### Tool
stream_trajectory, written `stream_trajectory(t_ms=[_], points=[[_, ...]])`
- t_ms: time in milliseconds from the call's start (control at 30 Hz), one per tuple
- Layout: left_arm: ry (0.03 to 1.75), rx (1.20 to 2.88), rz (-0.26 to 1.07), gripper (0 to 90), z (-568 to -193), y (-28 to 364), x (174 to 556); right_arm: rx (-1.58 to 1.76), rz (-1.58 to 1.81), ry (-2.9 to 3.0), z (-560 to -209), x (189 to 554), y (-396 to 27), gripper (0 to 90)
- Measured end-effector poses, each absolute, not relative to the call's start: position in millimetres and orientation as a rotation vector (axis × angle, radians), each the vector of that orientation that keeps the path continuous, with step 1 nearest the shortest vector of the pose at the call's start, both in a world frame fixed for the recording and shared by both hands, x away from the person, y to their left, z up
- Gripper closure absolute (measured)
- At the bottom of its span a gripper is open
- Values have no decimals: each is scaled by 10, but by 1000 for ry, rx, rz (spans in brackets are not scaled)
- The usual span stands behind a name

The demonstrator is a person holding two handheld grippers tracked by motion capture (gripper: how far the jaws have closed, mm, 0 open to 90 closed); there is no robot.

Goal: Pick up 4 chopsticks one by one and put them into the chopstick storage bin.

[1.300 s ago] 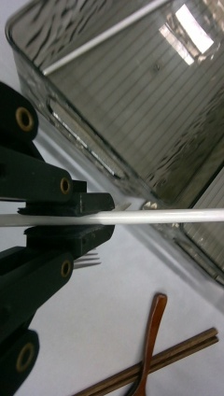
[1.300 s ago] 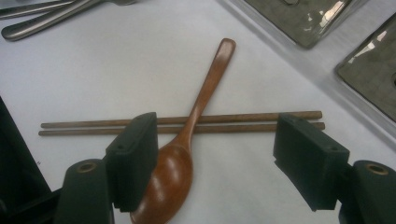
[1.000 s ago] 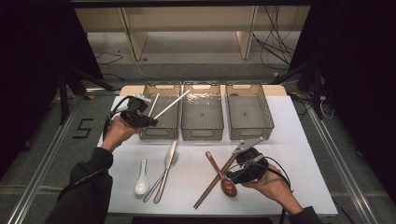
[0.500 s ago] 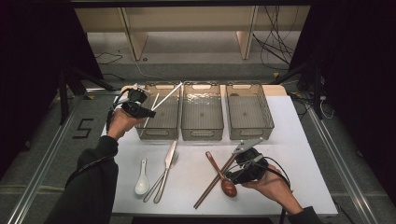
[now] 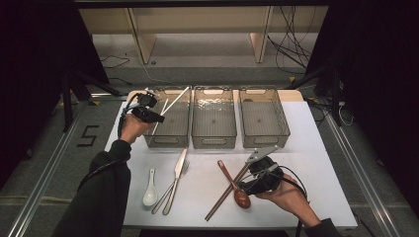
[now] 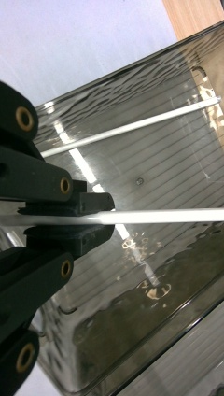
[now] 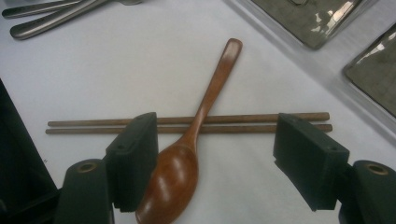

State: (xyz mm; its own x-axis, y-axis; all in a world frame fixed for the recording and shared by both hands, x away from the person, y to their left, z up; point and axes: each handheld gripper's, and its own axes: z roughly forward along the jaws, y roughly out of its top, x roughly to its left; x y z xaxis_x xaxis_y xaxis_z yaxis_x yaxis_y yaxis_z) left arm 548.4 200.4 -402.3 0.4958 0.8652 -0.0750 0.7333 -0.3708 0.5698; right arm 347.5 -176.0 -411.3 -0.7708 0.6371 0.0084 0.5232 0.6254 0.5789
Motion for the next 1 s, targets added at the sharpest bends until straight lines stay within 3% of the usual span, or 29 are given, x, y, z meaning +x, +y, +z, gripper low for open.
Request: stream_trajectory(t_ms=[200,267,400,767,1000], points=[[1332,2211,365,840,-4067,1988,5533,959,852,2654,-4113,3474,-1760,317],[1331,2181,386,744,-4053,1979,5523,961,852,2654,-4113,3474,-1759,317],[1299,2170,404,679,-3990,1941,5470,955,850,2655,-4115,3473,-1758,317],[1176,2036,285,383,-3713,1898,5044,956,833,2654,-4125,3484,-1751,318],[1136,1990,285,304,-3716,1882,4736,924,854,2667,-4166,3503,-1709,450]])
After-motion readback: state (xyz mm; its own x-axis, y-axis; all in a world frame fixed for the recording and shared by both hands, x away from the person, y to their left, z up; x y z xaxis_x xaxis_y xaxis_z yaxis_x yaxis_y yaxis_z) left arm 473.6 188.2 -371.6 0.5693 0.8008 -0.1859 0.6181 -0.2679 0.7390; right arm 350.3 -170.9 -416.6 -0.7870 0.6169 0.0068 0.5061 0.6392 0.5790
